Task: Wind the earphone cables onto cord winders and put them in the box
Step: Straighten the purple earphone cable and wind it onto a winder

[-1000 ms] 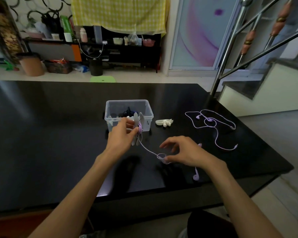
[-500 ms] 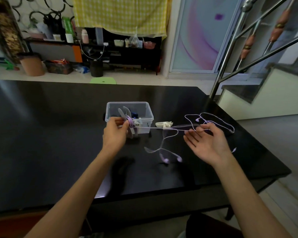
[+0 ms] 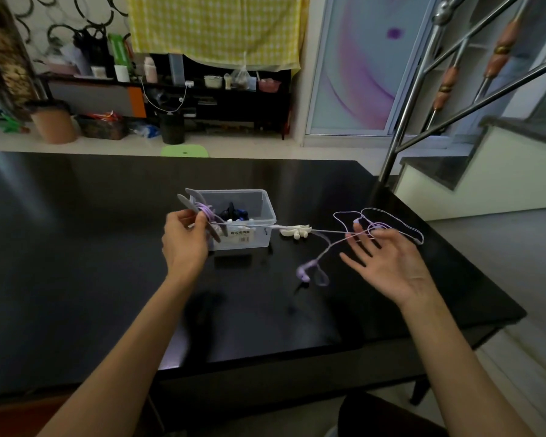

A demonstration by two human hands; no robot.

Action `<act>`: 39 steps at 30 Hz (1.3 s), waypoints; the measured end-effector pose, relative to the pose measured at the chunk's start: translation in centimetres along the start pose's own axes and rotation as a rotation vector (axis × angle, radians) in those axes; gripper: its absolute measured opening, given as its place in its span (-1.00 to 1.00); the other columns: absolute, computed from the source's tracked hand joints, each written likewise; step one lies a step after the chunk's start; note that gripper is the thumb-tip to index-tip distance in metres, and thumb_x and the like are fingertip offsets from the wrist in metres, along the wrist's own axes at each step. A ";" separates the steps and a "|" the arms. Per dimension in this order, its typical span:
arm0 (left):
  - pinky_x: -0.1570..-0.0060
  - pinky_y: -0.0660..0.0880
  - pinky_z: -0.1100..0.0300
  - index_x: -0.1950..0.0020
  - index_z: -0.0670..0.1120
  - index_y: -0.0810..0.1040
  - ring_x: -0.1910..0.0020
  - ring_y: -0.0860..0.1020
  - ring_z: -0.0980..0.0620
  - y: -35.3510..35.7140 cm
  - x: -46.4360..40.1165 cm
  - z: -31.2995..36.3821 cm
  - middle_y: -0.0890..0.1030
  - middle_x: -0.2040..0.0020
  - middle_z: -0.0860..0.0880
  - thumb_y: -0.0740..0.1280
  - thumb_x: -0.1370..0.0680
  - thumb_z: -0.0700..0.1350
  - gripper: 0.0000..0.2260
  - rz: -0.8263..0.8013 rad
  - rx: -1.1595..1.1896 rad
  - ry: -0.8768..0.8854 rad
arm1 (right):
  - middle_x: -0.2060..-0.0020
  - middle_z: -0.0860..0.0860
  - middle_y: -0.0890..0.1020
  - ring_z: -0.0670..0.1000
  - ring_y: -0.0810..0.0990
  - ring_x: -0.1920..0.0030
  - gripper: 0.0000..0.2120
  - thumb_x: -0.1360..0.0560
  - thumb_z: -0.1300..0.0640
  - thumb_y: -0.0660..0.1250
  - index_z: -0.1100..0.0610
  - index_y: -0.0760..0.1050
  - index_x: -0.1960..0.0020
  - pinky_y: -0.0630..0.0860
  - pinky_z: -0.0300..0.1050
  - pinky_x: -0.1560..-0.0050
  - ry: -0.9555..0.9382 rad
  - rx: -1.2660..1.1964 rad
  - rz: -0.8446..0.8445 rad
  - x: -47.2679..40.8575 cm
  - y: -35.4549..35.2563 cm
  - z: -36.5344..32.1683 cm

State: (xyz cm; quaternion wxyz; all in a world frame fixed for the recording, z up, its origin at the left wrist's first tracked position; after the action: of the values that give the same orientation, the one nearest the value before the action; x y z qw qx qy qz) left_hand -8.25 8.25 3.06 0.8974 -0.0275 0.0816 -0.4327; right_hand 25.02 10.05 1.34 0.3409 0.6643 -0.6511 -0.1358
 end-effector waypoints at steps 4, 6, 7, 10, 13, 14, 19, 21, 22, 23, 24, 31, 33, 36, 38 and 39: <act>-0.14 0.52 0.01 -0.21 -0.11 0.44 -0.02 0.56 0.06 -0.2 0.8 1.7 0.58 -0.09 -0.03 0.30 -0.58 -0.08 -0.76 0.014 -0.035 0.084 | 0.19 0.08 0.59 0.04 0.60 0.05 -0.95 -0.45 0.19 0.39 0.16 0.54 0.13 0.58 0.00 -0.02 -0.038 0.290 0.191 -0.3 -1.8 -0.1; -0.13 0.52 0.09 -0.24 -0.13 0.42 -0.03 0.54 0.09 -0.2 1.1 2.5 0.56 -0.11 -0.03 0.28 -0.58 -0.10 -0.74 0.015 -0.002 0.127 | 0.18 0.12 0.59 0.06 0.61 0.08 -0.92 -0.46 0.34 0.34 0.21 0.48 0.16 0.60 -0.07 0.08 -0.063 0.674 0.270 -0.3 -2.3 -0.3; -0.12 0.51 0.13 -0.25 -0.13 0.41 -0.02 0.53 0.11 -0.2 1.1 2.9 0.54 -0.09 -0.01 0.28 -0.58 -0.11 -0.73 0.012 0.015 0.142 | 0.17 0.13 0.59 0.06 0.62 0.12 -0.90 -0.47 0.38 0.31 0.22 0.47 0.13 0.61 -0.09 0.11 -0.048 0.718 0.255 -0.3 -2.2 -0.1; -0.15 0.51 0.11 -0.23 -0.11 0.42 -0.02 0.54 0.12 -0.7 0.7 3.1 0.52 -0.04 0.04 0.28 -0.58 -0.09 -0.76 0.040 0.054 0.153 | 0.01 0.17 0.64 0.03 0.68 0.16 -0.79 -0.45 0.45 0.28 0.21 0.44 -0.01 0.63 -0.19 0.14 -0.026 0.521 0.050 -0.3 -0.3 0.4; -0.18 0.51 0.02 -0.21 -0.08 0.41 -0.01 0.55 0.11 -1.3 0.1 2.3 0.52 -0.02 0.05 0.28 -0.58 -0.08 -0.78 0.058 0.112 0.104 | -0.05 0.13 0.67 0.06 0.69 0.02 -0.54 -0.37 0.42 0.33 0.08 0.42 -0.19 0.63 -0.22 0.10 0.049 0.518 -0.160 0.2 1.1 0.5; -0.17 0.52 0.02 -0.22 -0.10 0.41 -0.02 0.54 0.11 -1.5 -0.1 2.0 0.51 -0.04 0.05 0.28 -0.58 -0.08 -0.76 0.066 0.107 0.091 | -0.06 0.11 0.67 0.08 0.67 -0.03 -0.48 -0.34 0.40 0.34 0.03 0.41 -0.22 0.63 -0.20 0.07 0.084 0.588 -0.220 0.5 1.3 0.8; -0.17 0.52 -0.02 -0.16 -0.04 0.42 -0.05 0.58 0.04 -3.2 -1.2 0.9 0.58 -0.11 -0.03 0.30 -0.57 -0.08 -0.82 0.180 0.149 0.043 | 0.06 0.11 0.66 0.05 0.65 0.09 -0.55 -0.38 0.49 0.36 0.11 0.49 -0.16 0.64 -0.09 0.06 0.122 1.221 0.010 -0.1 -2.8 0.5; -0.18 0.51 -0.04 -0.10 0.01 0.41 -0.09 0.58 0.02 -4.1 -1.5 0.7 0.59 -0.12 -0.04 0.30 -0.57 -0.08 -0.86 0.232 0.164 0.029 | 0.08 0.01 0.66 -0.02 0.63 0.06 -0.64 -0.39 0.37 0.41 0.06 0.51 -0.11 0.58 0.00 -0.09 -0.083 1.504 0.349 -0.7 -5.1 -3.0; -0.18 0.51 -0.03 -0.10 0.01 0.40 -0.09 0.58 0.02 -4.3 -1.5 0.7 0.59 -0.12 -0.04 0.30 -0.57 -0.08 -0.86 0.241 0.170 0.027 | 0.05 -0.01 0.65 -0.02 0.62 0.01 -0.65 -0.40 0.31 0.42 0.03 0.51 -0.12 0.54 -0.02 -0.11 -0.167 1.536 0.461 -0.5 -5.5 -4.2; -0.17 0.52 -0.03 -0.12 -0.01 0.41 -0.09 0.58 0.03 -4.3 -1.5 0.8 0.59 -0.13 -0.04 0.30 -0.57 -0.08 -0.85 0.236 0.168 0.027 | 0.02 -0.02 0.64 0.00 0.60 -0.04 -0.66 -0.41 0.26 0.43 0.03 0.50 -0.14 0.51 -0.05 -0.09 -0.223 1.545 0.531 -0.2 -5.6 -4.9; -0.17 0.52 -0.02 -0.15 -0.05 0.43 -0.09 0.58 0.02 -4.1 -1.4 0.9 0.59 -0.13 -0.05 0.30 -0.57 -0.08 -0.82 0.209 0.162 0.029 | -0.01 -0.01 0.63 0.02 0.59 -0.07 -0.65 -0.42 0.22 0.44 0.03 0.49 -0.16 0.49 -0.03 -0.07 -0.251 1.560 0.572 0.1 -5.7 -5.1; 0.24 0.59 0.33 -0.07 -0.19 0.50 0.19 0.64 0.17 4.2 2.4 2.0 0.61 0.03 -0.10 0.29 -0.55 -0.24 -0.89 -0.457 0.170 -0.031 | -0.29 0.08 0.49 0.09 0.48 -0.27 -0.32 -0.32 0.22 0.53 0.06 0.36 -0.37 0.44 -0.03 -0.22 -0.043 1.659 0.258 -0.9 -4.3 -1.7; 0.19 0.60 0.31 -0.04 -0.15 0.50 0.22 0.63 0.18 6.6 4.4 2.0 0.62 0.01 -0.13 0.29 -0.54 -0.24 -0.91 -0.635 0.141 -0.059 | -0.33 0.03 0.45 0.05 0.47 -0.28 -0.39 -0.39 0.34 0.42 0.10 0.33 -0.39 0.49 -0.22 -0.10 -0.256 1.451 0.050 -0.2 0.7 -1.0; 0.14 0.56 0.35 -0.12 -0.16 0.51 0.24 0.63 0.24 8.8 6.3 2.0 0.62 0.04 -0.08 0.26 -0.57 -0.24 -0.86 -0.751 0.106 -0.053 | -0.22 0.00 0.53 -0.05 0.47 -0.28 -0.59 -0.51 0.33 0.28 0.15 0.36 -0.34 0.40 -0.36 -0.15 -0.233 0.978 -0.187 1.3 7.0 2.3; 0.17 0.56 0.40 -0.21 -0.24 0.49 0.22 0.63 0.21 9.3 6.6 2.0 0.62 0.00 -0.12 0.25 -0.58 -0.24 -0.78 -0.735 0.133 -0.051 | -0.13 0.01 0.58 -0.02 0.53 -0.21 -0.68 -0.57 0.23 0.21 0.16 0.38 -0.32 0.42 -0.27 -0.20 -0.037 0.823 -0.336 2.0 9.2 5.5; 0.17 0.56 0.40 -0.23 -0.26 0.48 0.17 0.62 0.17 9.3 6.6 1.9 0.62 -0.03 -0.15 0.26 -0.58 -0.23 -0.76 -0.716 0.151 -0.055 | -0.08 0.02 0.60 -0.01 0.58 -0.11 -0.70 -0.59 0.18 0.18 0.18 0.39 -0.31 0.46 -0.26 -0.15 0.048 0.849 -0.386 2.4 9.6 6.9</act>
State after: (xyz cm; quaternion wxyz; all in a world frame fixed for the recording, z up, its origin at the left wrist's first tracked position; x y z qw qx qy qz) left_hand 3.24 8.85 2.99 0.6905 0.0005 0.0106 -0.7233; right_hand 13.62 6.60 2.99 0.0224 0.8570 -0.5056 0.0974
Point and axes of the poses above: each hand's wrist, its own x-axis away from the middle knuckle, its own y-axis out of the palm, z = x × y, the point moved 10 cm from there along -x, towards the middle knuckle
